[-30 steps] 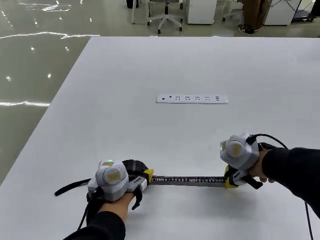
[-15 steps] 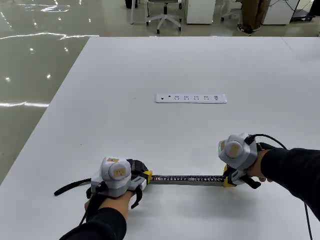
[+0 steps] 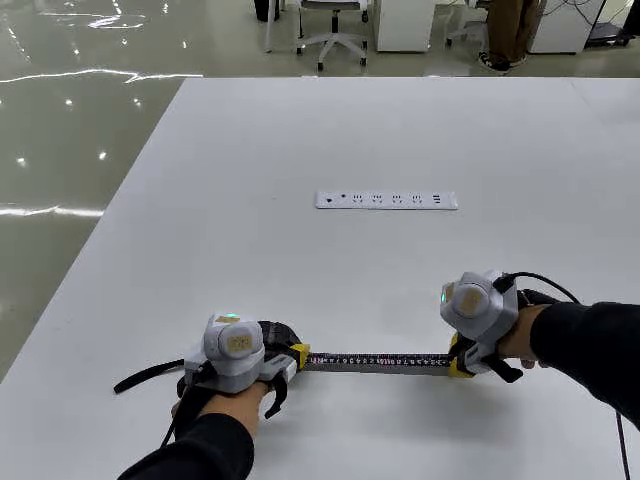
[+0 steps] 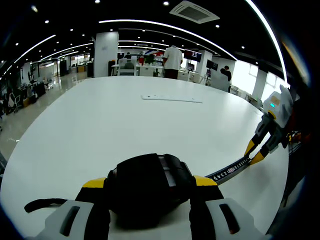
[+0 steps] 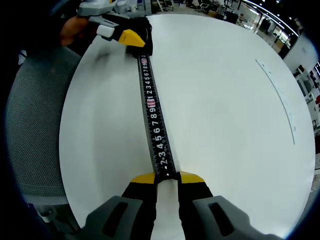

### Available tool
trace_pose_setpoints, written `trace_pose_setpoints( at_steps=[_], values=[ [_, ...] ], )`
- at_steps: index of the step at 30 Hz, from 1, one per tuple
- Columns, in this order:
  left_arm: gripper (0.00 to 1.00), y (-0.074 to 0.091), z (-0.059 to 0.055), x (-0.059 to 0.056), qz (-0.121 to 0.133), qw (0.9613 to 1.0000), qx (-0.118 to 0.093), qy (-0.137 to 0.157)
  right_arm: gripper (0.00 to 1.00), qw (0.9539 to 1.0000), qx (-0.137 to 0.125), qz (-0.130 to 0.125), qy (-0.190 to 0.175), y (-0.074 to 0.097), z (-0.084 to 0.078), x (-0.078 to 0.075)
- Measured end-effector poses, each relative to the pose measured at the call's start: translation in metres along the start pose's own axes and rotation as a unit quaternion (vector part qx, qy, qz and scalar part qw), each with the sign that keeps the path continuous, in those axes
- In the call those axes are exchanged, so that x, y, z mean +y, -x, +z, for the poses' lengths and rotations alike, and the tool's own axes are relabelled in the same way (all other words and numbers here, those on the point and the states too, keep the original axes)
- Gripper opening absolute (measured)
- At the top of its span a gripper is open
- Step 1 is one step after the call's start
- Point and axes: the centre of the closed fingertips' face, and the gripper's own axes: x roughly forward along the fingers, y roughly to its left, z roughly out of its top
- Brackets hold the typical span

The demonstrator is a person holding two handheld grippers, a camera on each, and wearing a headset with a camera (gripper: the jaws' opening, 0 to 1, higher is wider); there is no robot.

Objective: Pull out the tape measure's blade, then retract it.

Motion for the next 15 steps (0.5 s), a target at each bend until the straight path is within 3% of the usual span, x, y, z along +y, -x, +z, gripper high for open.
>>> trace_pose_setpoints(
  at_steps=[15],
  values=[
    [0.61, 0.0004, -0.0001, -0.0008, -0.004, 1.0, 0.004, 0.003, 0.11, 0.9999, -0.007, -0.009, -0.003, -0.0031, 0.0069, 0.002]
  ],
)
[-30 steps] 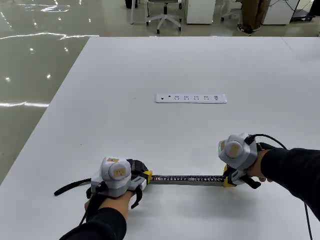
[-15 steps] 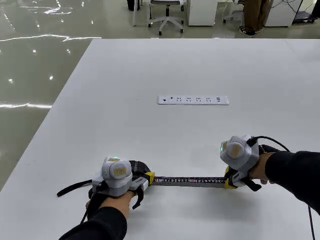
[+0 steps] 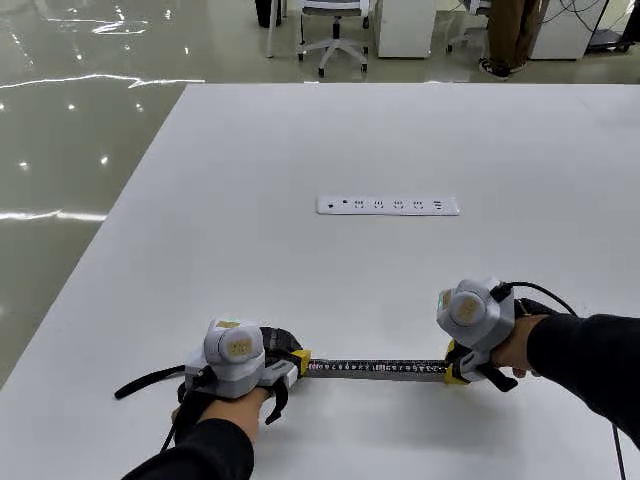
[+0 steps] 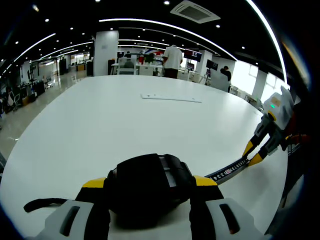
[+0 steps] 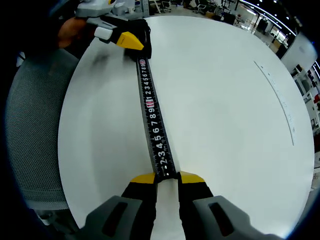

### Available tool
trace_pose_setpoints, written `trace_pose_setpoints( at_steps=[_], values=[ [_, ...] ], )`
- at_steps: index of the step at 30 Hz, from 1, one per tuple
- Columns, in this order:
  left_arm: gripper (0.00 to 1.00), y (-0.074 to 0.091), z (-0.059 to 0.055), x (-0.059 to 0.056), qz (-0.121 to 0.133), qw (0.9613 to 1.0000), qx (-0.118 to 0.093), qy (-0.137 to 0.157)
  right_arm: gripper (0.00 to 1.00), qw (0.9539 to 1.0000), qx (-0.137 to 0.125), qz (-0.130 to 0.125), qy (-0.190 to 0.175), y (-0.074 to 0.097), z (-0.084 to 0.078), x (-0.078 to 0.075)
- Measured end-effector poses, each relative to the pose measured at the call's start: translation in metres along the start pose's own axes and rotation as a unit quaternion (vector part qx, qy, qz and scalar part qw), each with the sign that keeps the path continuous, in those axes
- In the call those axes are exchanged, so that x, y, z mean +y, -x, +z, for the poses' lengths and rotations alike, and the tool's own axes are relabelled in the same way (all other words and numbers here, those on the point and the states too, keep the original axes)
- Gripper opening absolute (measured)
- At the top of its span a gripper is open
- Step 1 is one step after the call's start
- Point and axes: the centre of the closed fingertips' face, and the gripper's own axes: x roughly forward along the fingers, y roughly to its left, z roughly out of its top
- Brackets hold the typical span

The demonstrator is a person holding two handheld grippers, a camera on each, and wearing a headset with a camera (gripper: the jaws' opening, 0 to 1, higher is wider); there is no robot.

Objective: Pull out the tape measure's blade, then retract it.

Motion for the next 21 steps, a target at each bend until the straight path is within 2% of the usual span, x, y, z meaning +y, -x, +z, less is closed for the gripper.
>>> trace_pose_setpoints(
  at_steps=[8, 12, 21],
  values=[
    [0.61, 0.0, 0.0, 0.0, 0.0, 1.0, -0.001, -0.001, 0.11, 0.9999, -0.002, -0.007, -0.011, -0.002, 0.004, 0.001],
    [0.61, 0.0, 0.0, 0.0, 0.0, 1.0, 0.0, 0.0, 0.11, 0.9998, -0.011, -0.01, -0.012, -0.003, 0.007, 0.003],
    [0.61, 0.0, 0.0, 0.0, -0.002, 1.0, 0.001, 0.0, 0.11, 0.9997, -0.015, -0.006, 0.018, -0.005, 0.014, 0.004]
  ],
)
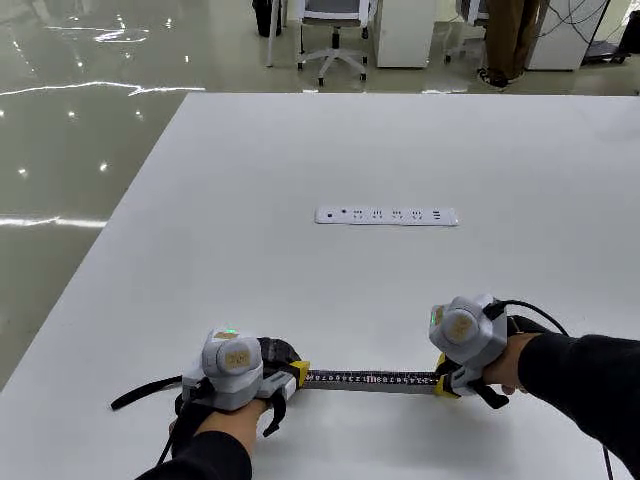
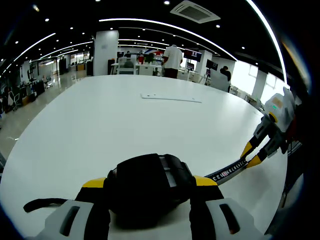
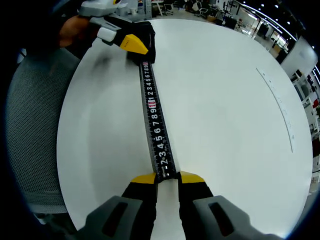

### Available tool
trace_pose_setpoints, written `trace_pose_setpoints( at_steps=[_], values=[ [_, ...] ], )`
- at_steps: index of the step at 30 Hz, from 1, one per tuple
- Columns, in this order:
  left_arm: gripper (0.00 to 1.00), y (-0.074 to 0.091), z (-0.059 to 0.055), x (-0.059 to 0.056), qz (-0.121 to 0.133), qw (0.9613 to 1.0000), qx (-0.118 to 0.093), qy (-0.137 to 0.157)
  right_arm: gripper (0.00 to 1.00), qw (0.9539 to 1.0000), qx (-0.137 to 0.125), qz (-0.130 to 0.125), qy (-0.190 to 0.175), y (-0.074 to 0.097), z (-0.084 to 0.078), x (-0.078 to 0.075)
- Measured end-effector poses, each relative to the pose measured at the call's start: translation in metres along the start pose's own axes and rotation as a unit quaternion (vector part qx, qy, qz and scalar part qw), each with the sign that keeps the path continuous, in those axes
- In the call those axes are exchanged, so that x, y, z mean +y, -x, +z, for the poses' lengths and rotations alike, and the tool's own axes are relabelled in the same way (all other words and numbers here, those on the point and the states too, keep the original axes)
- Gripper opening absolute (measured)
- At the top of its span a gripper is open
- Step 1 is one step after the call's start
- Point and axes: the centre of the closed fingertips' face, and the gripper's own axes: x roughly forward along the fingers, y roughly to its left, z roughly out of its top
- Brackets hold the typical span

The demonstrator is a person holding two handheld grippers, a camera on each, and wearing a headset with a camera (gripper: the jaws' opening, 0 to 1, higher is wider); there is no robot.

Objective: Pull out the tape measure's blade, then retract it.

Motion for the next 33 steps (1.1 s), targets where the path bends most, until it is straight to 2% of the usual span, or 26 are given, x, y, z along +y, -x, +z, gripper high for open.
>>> trace_pose_setpoints(
  at_steps=[7, 20, 33],
  values=[
    [0.61, 0.0, 0.0, 0.0, -0.001, 1.0, 0.0, 0.0, 0.12, 0.9996, -0.003, 0.009, 0.028, -0.001, 0.003, 0.001],
    [0.61, 0.0, 0.0, 0.0, -0.001, 1.0, -0.001, 0.001, 0.12, 0.9997, -0.016, 0.009, 0.018, -0.004, 0.008, 0.001],
    [0.61, -0.001, 0.0, 0.001, -0.004, 1.0, 0.0, 0.004, 0.12, 0.9997, -0.018, 0.009, 0.014, -0.007, 0.018, 0.002]
  ],
)
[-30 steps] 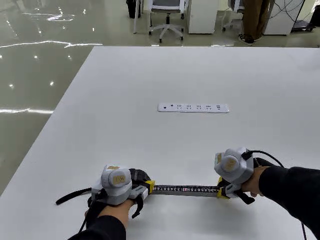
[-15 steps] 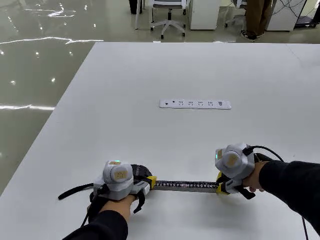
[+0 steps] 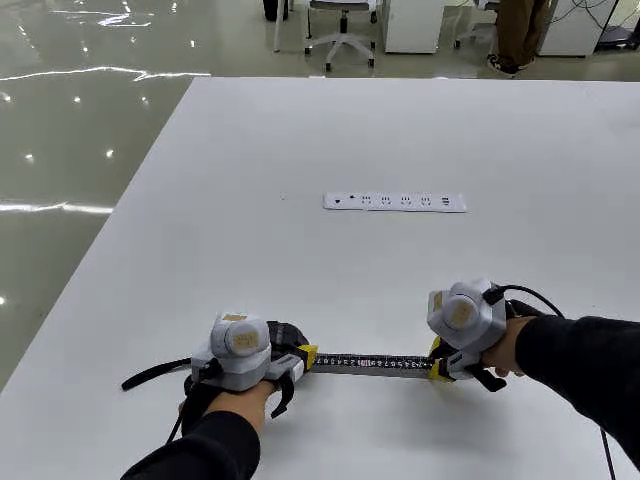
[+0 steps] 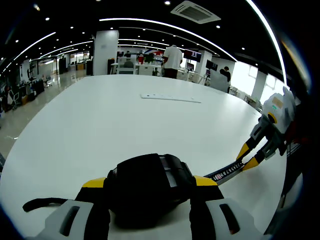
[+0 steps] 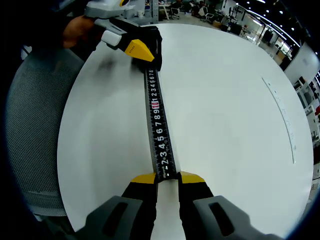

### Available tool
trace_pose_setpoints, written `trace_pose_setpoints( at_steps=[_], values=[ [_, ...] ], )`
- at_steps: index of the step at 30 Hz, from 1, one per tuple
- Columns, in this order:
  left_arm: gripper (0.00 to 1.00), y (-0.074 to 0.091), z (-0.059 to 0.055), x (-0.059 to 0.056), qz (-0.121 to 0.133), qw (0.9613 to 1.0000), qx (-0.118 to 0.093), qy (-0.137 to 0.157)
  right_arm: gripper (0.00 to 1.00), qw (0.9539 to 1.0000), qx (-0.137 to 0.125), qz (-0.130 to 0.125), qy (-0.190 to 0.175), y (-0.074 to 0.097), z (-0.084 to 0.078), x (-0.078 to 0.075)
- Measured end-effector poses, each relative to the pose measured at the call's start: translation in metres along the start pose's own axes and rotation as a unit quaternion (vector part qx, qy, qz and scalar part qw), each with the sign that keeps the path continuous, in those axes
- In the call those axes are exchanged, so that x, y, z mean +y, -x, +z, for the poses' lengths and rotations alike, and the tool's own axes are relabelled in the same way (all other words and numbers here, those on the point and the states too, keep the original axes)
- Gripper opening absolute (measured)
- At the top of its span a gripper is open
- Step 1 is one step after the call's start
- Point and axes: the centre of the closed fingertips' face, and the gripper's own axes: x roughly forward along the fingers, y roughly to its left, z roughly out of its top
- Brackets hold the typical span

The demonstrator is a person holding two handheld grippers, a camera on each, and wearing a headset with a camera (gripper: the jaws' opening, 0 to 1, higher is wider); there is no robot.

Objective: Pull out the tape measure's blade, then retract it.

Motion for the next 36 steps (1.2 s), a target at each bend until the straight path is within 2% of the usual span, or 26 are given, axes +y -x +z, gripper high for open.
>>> trace_pose_setpoints(
  at_steps=[33, 36],
  values=[
    [0.61, 0.002, 0.0, 0.0, -0.007, 0.9999, 0.002, 0.013, 0.12, 0.9999, -0.014, 0.002, 0.007, -0.009, 0.022, 0.002],
    [0.61, 0.002, 0.0, 0.0, -0.01, 0.9998, 0.002, 0.015, 0.11, 0.9996, -0.026, 0.0, 0.005, -0.011, 0.028, 0.004]
  ],
)
